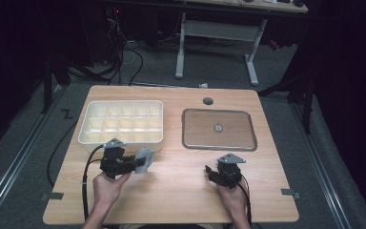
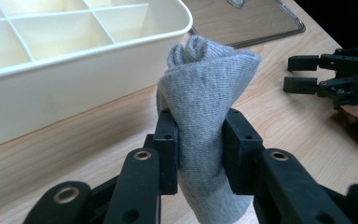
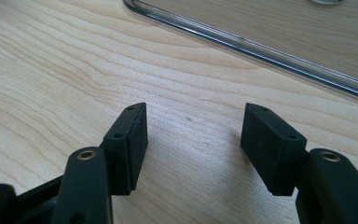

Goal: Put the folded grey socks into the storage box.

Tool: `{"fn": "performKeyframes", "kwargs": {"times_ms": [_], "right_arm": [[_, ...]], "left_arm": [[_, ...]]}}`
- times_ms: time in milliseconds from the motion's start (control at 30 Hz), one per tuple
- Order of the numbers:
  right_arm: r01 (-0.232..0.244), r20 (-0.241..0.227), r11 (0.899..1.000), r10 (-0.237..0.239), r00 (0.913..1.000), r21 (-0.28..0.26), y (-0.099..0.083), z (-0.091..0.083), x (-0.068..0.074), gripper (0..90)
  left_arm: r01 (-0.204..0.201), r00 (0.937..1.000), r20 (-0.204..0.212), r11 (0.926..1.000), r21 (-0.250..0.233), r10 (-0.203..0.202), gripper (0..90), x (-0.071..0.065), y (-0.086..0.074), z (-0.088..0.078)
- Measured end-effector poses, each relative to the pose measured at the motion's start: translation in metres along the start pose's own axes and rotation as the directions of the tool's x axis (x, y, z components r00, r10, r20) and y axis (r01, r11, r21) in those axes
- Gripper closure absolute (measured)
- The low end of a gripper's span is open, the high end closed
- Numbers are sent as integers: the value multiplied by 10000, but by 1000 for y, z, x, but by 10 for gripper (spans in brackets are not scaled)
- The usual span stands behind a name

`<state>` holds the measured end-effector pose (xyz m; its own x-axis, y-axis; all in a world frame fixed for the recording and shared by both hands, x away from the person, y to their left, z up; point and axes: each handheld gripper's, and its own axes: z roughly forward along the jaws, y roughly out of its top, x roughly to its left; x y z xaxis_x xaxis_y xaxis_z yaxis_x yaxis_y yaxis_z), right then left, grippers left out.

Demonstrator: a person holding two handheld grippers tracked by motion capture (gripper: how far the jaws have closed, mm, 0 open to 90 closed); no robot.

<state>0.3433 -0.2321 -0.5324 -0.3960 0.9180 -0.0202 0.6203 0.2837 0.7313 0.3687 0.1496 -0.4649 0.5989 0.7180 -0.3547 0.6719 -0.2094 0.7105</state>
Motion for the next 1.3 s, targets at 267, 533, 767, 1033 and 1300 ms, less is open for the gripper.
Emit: {"fn": "performKeyframes", "kwargs": {"times_ms": [267, 533, 767, 1033, 1300], "right_arm": [[2, -1, 10000, -2, 10000, -8, 0, 0, 0, 414], [-15, 16, 10000, 15, 10000, 0, 0, 0, 1, 414], [-29, 21, 10000, 29, 10000, 3, 0, 0, 1, 414], [-42, 31, 10000, 42, 10000, 6, 0, 0, 1, 415], [-48, 35, 10000, 48, 10000, 10, 0, 0, 1, 414]], "left_arm": [[-281, 9985, -463, 9996, 12, 281, 698, 1, 2, -11], [-392, 9981, -483, 9992, 58, 395, 697, 5, 6, -18], [-525, 9959, -732, 9986, 71, 529, 697, 8, 9, -24], [-642, 9934, -953, 9979, -41, 635, 696, 14, 12, -35], [-503, 9946, -911, 9986, -147, 487, 696, 20, 18, -40]]}}
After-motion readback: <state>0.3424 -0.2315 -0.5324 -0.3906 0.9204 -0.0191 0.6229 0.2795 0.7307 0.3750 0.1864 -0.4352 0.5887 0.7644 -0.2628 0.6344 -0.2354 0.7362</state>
